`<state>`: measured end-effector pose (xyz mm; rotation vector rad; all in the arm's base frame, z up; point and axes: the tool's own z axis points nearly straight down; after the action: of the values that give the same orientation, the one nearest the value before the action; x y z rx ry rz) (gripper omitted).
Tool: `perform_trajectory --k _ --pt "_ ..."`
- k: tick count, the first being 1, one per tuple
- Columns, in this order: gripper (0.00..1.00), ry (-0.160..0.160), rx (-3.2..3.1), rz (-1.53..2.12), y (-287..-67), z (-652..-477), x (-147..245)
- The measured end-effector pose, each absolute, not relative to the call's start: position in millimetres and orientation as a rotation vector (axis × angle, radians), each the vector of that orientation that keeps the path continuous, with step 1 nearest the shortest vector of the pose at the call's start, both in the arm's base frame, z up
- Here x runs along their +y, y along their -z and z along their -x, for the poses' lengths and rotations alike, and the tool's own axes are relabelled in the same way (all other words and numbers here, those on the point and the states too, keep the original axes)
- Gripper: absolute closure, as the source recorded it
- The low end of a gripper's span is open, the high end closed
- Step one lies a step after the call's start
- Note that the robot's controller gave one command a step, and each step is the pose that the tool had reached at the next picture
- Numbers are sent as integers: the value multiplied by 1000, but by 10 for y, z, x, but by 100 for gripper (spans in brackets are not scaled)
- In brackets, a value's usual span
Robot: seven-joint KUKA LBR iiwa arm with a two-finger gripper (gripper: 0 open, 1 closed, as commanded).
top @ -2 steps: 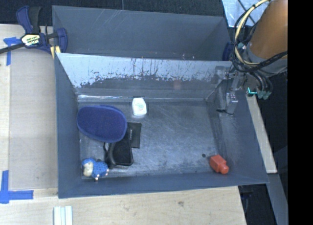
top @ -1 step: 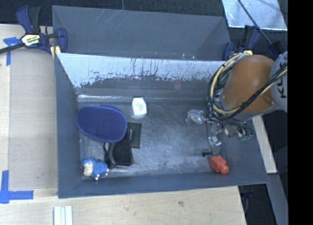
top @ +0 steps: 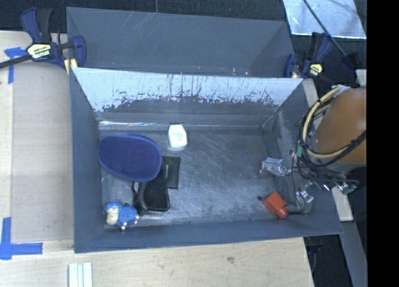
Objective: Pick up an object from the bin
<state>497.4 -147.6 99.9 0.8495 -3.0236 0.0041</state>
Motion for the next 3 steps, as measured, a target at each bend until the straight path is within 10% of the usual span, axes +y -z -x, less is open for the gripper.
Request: perform_trajectory --k 1,2,3 --pt "0 0 -2851 -1321 -823 -4826 -1300" --pt "100 -3 -2853 -1321 -845 -4832 -1306" --pt "100 -10 -2864 -1314 -2576 -4937 -1225"
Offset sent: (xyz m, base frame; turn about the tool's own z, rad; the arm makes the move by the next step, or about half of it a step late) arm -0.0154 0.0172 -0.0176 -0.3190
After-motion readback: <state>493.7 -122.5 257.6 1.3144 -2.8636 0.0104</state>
